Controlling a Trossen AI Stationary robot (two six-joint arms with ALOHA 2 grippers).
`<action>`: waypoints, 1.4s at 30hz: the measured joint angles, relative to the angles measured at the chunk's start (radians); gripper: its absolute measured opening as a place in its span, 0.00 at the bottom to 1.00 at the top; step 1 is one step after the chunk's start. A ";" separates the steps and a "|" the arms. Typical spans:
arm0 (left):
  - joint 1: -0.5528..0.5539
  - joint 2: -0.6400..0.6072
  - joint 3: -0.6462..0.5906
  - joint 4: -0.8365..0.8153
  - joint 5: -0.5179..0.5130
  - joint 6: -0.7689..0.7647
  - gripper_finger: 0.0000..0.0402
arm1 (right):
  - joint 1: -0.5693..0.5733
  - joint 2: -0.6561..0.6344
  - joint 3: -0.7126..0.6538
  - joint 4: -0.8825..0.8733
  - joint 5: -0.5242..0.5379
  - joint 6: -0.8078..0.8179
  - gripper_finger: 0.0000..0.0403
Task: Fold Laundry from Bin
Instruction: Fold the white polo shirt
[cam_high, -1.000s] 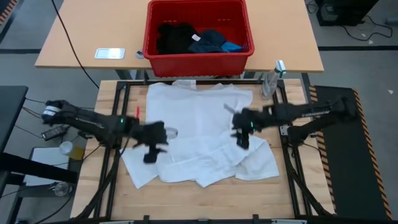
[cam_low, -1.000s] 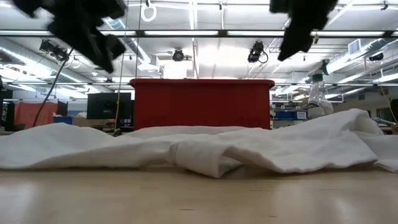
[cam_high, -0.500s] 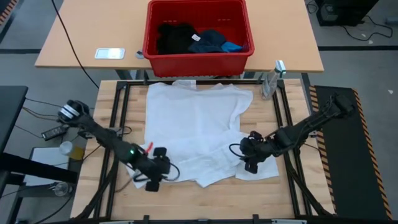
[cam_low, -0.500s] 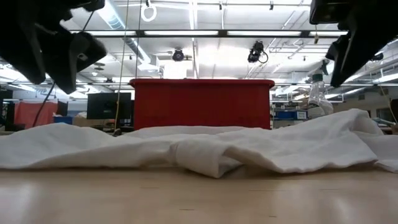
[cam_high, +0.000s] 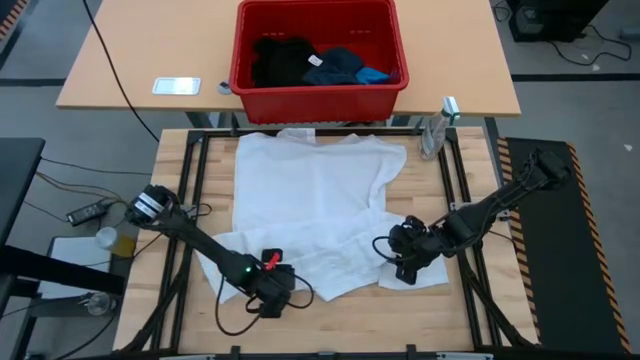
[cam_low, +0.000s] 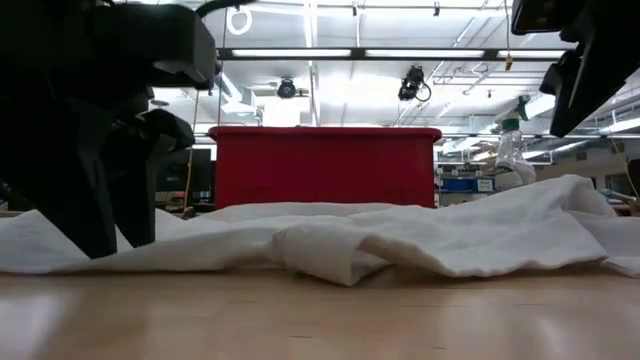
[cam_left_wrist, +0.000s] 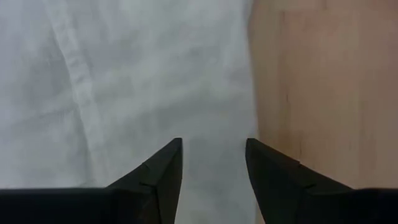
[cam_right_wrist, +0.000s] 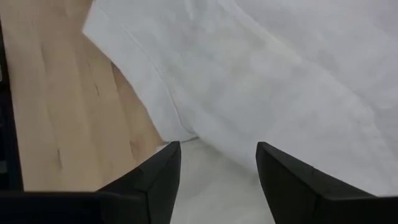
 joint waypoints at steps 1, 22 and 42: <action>-0.001 0.000 0.000 0.006 -0.003 -0.001 0.43 | 0.003 0.000 0.000 0.000 0.000 0.002 0.53; -0.030 0.019 -0.001 0.035 -0.050 -0.016 0.30 | 0.020 0.000 0.001 -0.002 0.024 0.009 0.53; -0.060 0.009 -0.002 0.035 -0.008 -0.014 0.29 | 0.019 -0.060 0.039 -0.093 0.093 -0.002 0.53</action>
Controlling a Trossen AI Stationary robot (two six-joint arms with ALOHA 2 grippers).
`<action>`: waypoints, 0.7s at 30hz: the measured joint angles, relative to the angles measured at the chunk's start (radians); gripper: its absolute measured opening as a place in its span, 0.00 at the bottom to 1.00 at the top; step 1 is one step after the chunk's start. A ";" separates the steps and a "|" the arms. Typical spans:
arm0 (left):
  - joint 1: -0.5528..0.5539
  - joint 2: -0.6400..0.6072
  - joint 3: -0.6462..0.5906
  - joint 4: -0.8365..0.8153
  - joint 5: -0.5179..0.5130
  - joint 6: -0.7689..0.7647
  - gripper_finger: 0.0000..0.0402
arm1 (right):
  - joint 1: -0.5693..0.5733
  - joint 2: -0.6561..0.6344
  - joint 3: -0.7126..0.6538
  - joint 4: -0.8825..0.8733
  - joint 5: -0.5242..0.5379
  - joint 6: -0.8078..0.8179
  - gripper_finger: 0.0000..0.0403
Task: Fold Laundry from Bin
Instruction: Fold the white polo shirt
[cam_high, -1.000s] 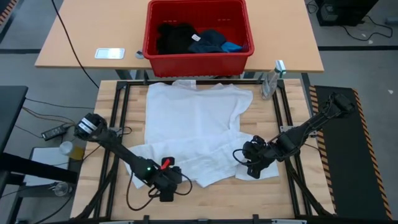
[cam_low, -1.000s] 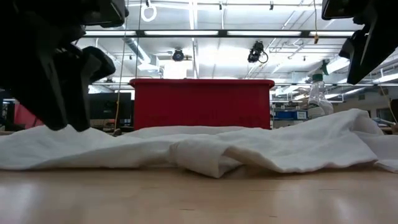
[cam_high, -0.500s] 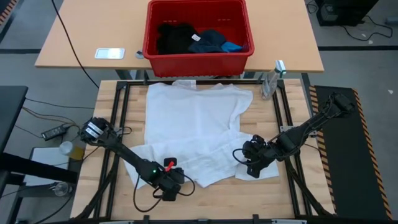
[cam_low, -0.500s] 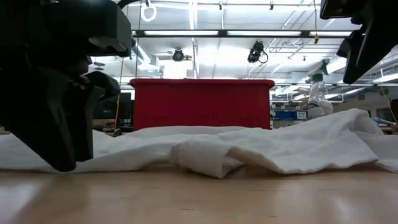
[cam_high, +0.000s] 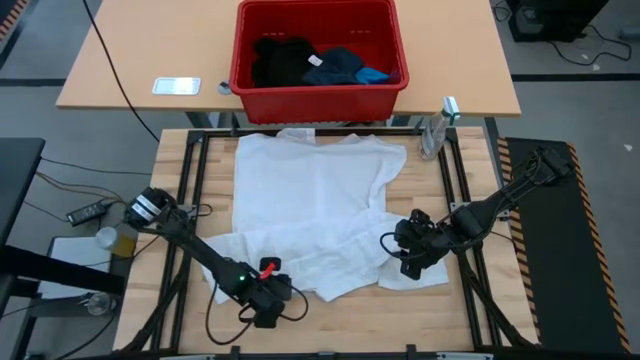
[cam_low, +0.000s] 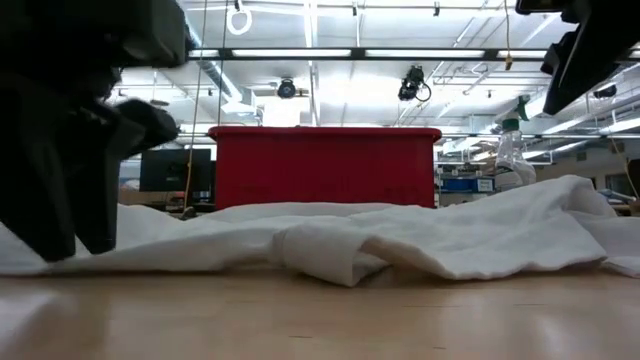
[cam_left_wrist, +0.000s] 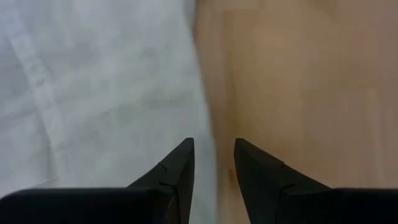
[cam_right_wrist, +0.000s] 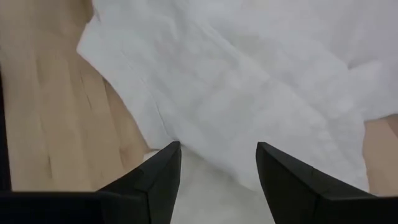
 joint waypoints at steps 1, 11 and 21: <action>0.002 0.008 0.000 -0.006 -0.004 0.000 0.29 | 0.000 0.000 0.000 0.003 0.000 0.000 0.53; 0.014 0.021 0.003 -0.026 0.015 0.049 0.08 | 0.000 -0.007 0.000 -0.070 -0.027 0.000 0.53; -0.021 -0.170 -0.002 -0.180 0.035 0.006 0.00 | 0.000 -0.016 -0.101 0.047 -0.061 -0.143 0.50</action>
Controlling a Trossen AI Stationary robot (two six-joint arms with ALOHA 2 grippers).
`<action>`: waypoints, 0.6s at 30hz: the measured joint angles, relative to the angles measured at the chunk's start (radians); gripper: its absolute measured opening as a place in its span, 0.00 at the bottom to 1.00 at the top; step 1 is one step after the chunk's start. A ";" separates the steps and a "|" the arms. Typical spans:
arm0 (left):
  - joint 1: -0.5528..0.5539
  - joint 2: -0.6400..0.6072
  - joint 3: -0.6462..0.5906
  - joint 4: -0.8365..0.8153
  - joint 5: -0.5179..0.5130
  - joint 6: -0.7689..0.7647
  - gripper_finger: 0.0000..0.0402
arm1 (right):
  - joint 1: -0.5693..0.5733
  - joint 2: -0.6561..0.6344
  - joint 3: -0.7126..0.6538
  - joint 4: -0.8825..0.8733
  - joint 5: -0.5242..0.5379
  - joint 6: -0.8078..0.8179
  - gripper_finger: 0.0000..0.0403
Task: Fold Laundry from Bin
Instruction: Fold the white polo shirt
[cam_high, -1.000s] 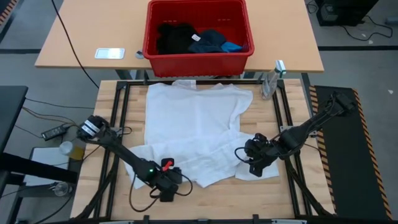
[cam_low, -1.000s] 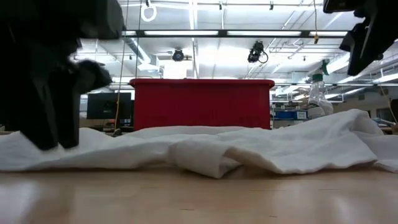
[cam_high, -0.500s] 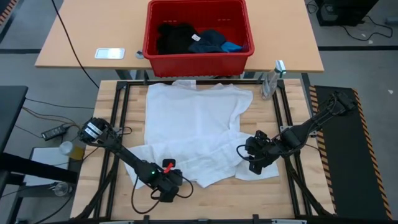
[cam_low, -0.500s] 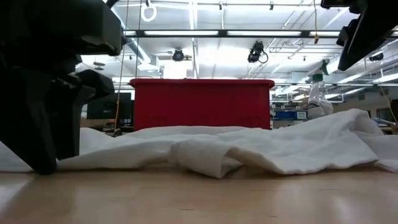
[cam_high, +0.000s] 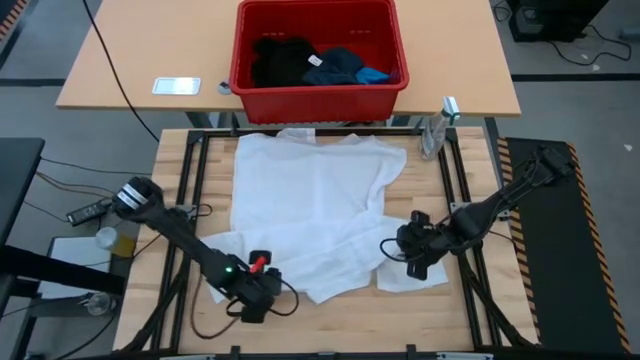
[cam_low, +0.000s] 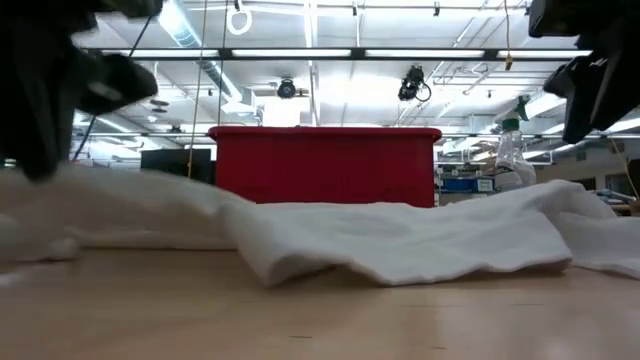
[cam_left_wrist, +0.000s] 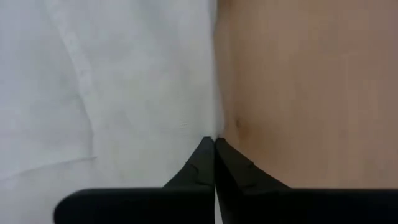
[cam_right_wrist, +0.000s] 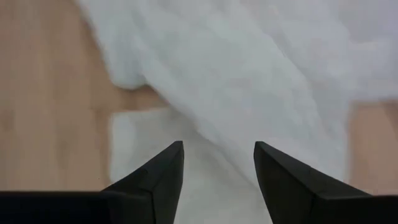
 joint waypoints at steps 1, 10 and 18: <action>-0.005 -0.017 0.001 0.002 0.000 -0.003 0.00 | 0.001 0.000 -0.016 0.046 0.000 -0.017 0.51; 0.004 -0.037 0.002 -0.050 -0.004 -0.016 0.00 | 0.028 0.180 -0.037 0.213 0.035 -0.310 0.50; 0.036 -0.036 0.002 -0.104 -0.005 -0.031 0.00 | 0.060 0.324 0.031 0.219 0.173 -0.467 0.50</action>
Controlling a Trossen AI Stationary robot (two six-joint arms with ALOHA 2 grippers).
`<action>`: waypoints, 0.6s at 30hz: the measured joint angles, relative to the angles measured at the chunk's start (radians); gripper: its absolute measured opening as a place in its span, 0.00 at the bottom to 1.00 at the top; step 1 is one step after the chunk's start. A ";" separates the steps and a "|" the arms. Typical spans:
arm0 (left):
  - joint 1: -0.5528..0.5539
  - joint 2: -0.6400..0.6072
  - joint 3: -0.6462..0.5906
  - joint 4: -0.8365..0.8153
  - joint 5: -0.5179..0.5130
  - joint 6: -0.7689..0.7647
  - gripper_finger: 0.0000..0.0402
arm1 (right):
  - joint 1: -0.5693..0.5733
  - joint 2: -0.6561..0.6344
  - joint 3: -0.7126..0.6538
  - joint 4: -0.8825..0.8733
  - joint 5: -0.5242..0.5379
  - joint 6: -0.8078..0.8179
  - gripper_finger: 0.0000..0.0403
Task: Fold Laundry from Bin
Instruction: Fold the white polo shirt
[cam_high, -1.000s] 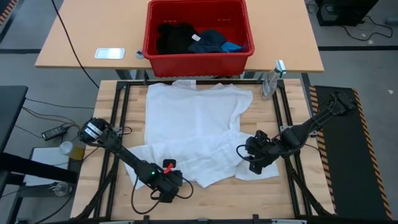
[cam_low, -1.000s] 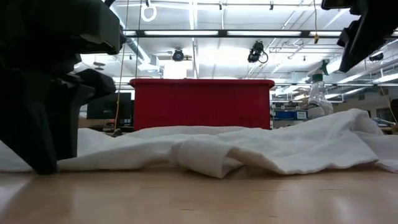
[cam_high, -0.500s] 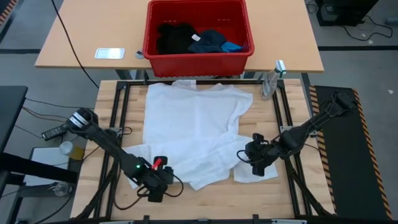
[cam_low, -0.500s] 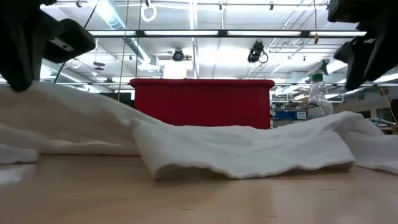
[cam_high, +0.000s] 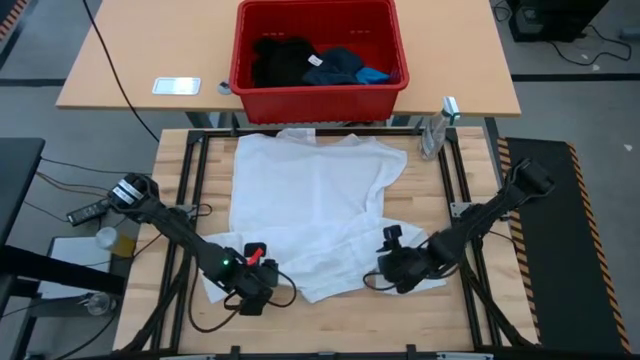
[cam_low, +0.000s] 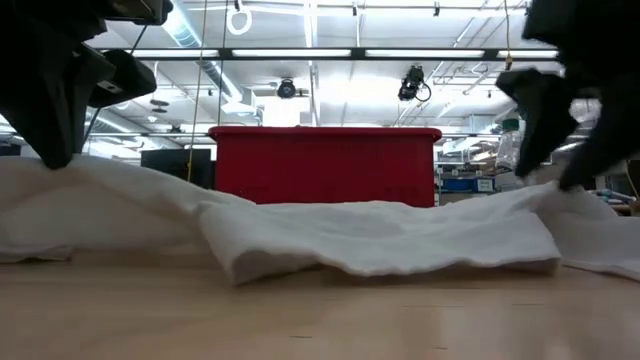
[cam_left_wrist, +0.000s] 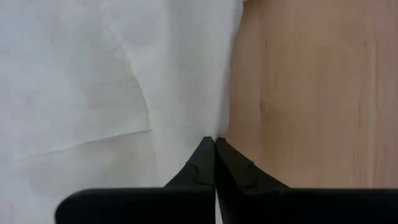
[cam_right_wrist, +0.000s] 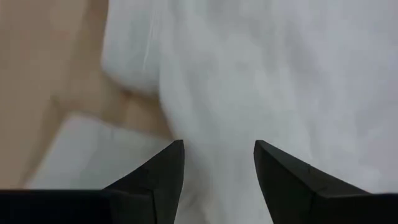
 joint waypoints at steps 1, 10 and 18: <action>0.002 0.000 0.000 -0.001 0.000 0.001 0.00 | 0.000 0.019 0.000 0.001 -0.013 0.001 0.50; 0.009 0.000 0.000 -0.002 0.000 0.005 0.00 | 0.000 0.093 0.000 0.050 0.038 0.035 0.41; 0.010 0.000 0.000 -0.016 0.000 0.031 0.00 | 0.000 0.062 0.004 0.041 0.015 0.044 0.03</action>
